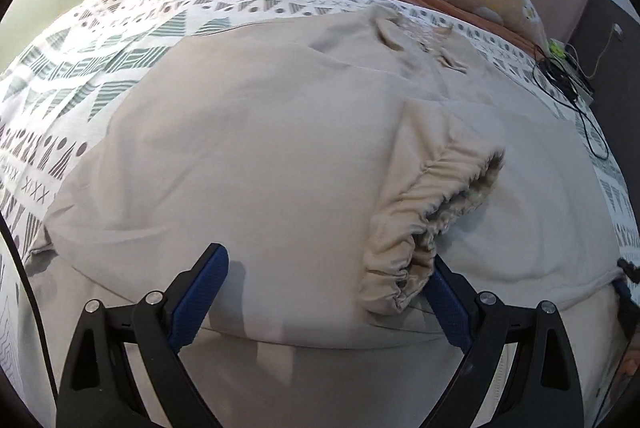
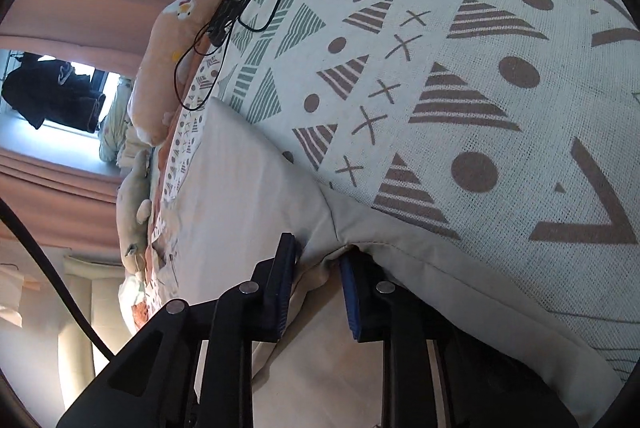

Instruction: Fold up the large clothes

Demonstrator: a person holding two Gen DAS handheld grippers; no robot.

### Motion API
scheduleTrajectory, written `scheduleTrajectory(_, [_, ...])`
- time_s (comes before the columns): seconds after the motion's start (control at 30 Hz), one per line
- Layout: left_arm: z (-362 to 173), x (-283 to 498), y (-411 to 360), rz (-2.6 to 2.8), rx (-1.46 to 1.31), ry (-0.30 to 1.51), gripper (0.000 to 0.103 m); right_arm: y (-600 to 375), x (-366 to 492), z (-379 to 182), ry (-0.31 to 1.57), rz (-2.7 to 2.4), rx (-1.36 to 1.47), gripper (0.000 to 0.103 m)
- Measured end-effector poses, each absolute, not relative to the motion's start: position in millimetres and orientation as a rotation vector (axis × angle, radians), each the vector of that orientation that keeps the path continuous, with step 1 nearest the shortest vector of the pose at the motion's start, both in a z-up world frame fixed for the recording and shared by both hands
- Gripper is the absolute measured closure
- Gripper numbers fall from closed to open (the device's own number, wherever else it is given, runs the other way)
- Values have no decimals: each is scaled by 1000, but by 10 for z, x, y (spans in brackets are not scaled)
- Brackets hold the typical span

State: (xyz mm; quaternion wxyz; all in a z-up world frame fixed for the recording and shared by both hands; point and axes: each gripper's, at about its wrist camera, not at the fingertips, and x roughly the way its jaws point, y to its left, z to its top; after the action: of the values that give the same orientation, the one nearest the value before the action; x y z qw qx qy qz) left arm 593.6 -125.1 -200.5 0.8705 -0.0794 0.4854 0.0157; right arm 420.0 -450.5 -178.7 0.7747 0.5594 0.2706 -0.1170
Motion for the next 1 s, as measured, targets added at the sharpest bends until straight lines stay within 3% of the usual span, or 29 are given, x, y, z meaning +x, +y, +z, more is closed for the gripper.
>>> scheduleTrajectory(0.27, [-1904,5807,-660,117,-316,956,7,-4522,4265,-1768,594,-261,1203,83])
scheduleTrajectory(0.5, [-1754,5754,-638,45,-366,928,7,-4461,4272,-1687,626,-268,1188,81])
scheduleTrajectory(0.57, [-1673,5690,-636,38,-377,916,7,-4380,4245,-1656,622,-253,1174,62])
scheduleTrajectory(0.63, [-1592,5614,-635,25,-378,898,7,-4308,4207,-1621,600,-227,1180,34])
scheduleTrajectory(0.87, [-1427,5215,-561,13,-404,842,7,-4010,4049,-1611,615,-222,1070,28])
scheduleTrajectory(1.0, [-1411,4835,-449,22,-435,804,7,-3922,3874,-1641,588,-221,1054,18])
